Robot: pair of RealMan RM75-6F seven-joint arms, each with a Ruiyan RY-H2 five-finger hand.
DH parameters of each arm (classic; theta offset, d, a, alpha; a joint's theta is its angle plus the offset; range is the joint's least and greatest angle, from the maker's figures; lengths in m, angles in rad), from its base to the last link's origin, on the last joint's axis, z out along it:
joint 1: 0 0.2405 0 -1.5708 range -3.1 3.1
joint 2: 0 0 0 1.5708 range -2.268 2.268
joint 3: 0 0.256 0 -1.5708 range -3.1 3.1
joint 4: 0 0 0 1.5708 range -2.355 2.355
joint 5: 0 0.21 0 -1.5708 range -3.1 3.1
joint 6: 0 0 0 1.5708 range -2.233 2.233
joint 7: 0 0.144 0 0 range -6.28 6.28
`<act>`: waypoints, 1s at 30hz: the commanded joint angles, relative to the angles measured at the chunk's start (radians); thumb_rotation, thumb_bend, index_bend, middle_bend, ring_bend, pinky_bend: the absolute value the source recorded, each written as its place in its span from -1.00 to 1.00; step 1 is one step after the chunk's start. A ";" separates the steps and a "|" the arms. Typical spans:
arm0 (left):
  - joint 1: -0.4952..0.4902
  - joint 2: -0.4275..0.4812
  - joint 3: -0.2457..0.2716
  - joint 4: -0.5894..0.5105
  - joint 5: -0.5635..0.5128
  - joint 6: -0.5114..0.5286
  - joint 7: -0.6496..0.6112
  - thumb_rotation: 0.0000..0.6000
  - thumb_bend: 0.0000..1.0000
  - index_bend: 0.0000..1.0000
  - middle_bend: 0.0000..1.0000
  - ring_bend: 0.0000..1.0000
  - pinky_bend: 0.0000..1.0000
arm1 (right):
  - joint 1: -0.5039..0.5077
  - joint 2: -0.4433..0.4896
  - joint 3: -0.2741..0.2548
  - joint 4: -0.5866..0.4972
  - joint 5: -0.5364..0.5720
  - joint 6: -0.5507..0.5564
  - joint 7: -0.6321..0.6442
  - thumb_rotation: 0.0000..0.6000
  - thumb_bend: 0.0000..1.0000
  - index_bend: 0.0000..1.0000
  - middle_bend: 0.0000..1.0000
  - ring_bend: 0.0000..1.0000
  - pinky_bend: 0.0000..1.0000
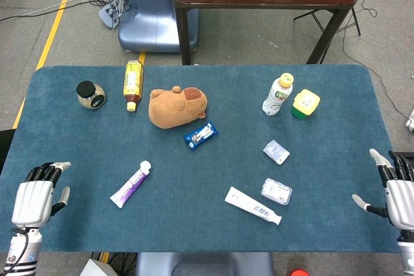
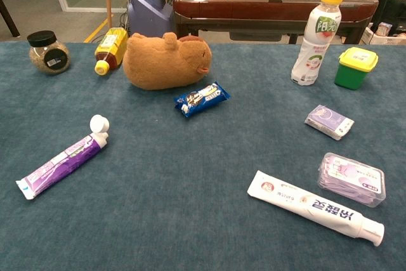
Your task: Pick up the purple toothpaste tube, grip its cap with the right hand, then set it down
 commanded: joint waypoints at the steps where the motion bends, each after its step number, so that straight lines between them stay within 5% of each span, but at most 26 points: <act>1: 0.000 0.000 0.001 -0.002 0.000 -0.002 0.001 1.00 -0.21 -0.50 -0.46 -0.60 -0.59 | 0.001 -0.001 0.000 0.002 0.000 -0.001 0.002 1.00 -0.76 -0.82 -0.63 -0.92 -1.00; 17: -0.090 0.007 -0.004 0.025 0.042 -0.136 -0.083 1.00 -0.32 -0.51 -0.47 -0.60 -0.59 | 0.027 0.115 0.073 -0.104 -0.024 0.055 -0.038 1.00 -0.75 -0.82 -0.66 -0.92 -1.00; 30: -0.188 -0.115 -0.005 0.149 0.026 -0.264 -0.046 1.00 -0.58 -0.79 -0.53 -0.62 -0.59 | 0.013 0.126 0.068 -0.131 -0.003 0.067 -0.055 1.00 -0.75 -0.82 -0.66 -0.92 -1.00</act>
